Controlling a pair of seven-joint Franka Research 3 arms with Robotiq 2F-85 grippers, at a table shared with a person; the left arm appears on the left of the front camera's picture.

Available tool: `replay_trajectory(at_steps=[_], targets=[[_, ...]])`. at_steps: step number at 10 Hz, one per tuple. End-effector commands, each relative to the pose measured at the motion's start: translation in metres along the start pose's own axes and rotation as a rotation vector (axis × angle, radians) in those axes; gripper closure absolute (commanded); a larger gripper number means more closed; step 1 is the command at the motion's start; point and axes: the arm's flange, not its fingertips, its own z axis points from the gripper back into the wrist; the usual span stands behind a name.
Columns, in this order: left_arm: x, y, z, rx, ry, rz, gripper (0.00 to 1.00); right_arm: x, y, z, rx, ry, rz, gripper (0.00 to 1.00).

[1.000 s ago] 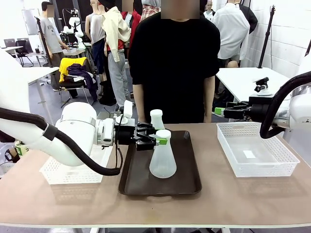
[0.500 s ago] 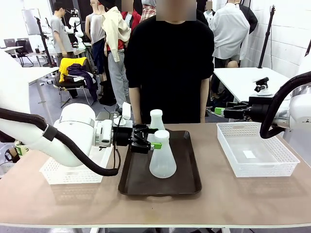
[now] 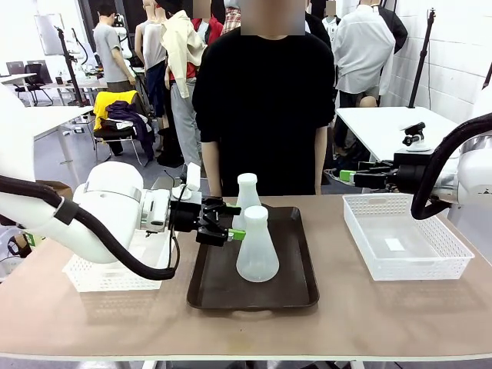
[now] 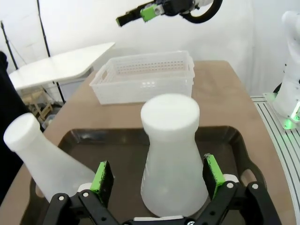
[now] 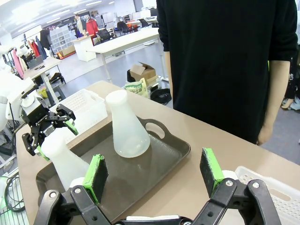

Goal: Prepare the laboratory tools.
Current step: Place the picked Big flask upright in the Handle tray as directed by the person.

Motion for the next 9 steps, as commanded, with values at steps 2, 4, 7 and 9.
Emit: replay_trajectory(at_steps=[2,4,7,9], targets=[[0.0049,-0.0006,-0.0044,0.001,-0.024,-0.022,0.0,-0.0011,0.0029,0.0014,-0.009,0.009,-0.01,0.0],[0.0049,-0.0006,-0.0044,0.001,-0.024,-0.022,0.0,-0.0011,0.0029,0.0014,-0.009,0.009,-0.01,0.0],[0.0049,-0.0006,-0.0044,0.001,-0.024,-0.022,0.0,-0.0011,0.0029,0.0014,-0.009,0.009,-0.01,0.0],[0.0049,-0.0006,-0.0044,0.001,-0.024,-0.022,0.0,-0.0011,0.0029,0.0014,-0.009,0.009,-0.01,0.0]])
